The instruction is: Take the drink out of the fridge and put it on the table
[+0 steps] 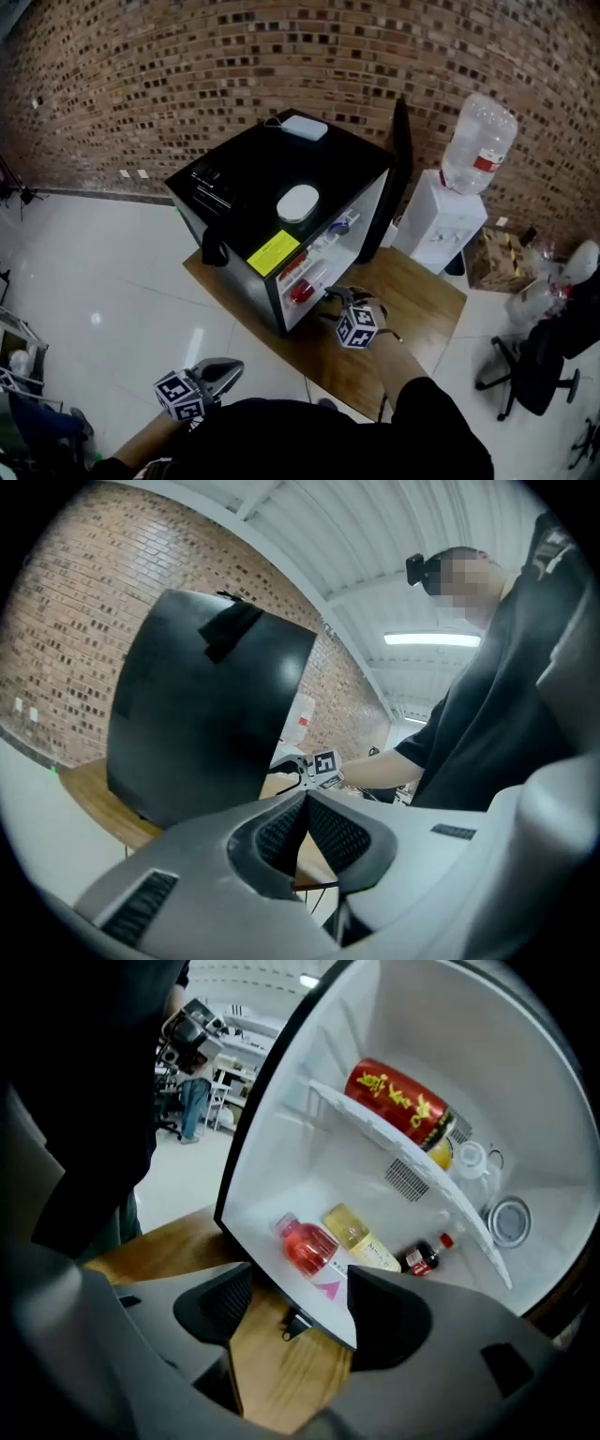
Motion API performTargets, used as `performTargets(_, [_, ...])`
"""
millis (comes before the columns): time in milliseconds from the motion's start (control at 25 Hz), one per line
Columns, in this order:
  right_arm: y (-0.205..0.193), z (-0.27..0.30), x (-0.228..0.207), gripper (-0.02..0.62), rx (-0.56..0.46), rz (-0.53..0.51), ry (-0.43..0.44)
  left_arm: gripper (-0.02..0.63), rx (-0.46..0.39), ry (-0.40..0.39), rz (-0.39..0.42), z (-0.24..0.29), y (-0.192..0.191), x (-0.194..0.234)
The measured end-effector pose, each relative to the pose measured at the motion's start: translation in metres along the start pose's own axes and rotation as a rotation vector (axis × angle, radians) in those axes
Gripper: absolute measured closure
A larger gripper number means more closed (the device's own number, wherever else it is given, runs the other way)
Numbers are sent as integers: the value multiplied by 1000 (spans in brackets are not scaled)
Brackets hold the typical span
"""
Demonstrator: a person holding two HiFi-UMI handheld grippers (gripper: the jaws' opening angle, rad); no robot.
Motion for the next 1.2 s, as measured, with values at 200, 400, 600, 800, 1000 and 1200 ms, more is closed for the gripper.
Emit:
performTargets(200, [12,50,-19,276,124,-119,-50,610,-52,65,-96,-53,-7,35])
performTargets(400, [32,85,-19,244,174,-194,-12,609,-79,105,-115,-77,-3,61])
performTargets(600, [39,106,0,186,198,-232,76,609,-77,100,-114,-80,3,66])
performTargets(800, [44,107,-7,192,168,-131,109,609,-88,75,-102,-72,11,64])
performTargets(1000, [46,101,-12,218,178,-103,96,609,-86,60,-92,-63,16,61])
performTargets(1200, [58,91,-25,295,176,113,113,609,-81,49,-90,-57,15,61])
Point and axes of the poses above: the fingertips, and each gripper's own axes: z forward along the fingers, x to its left, y out of its top, the point moved 1 cm from there along -z, backward along the fingers, and after that the axes turned 14 degrees about x, right-handed, at the moved point
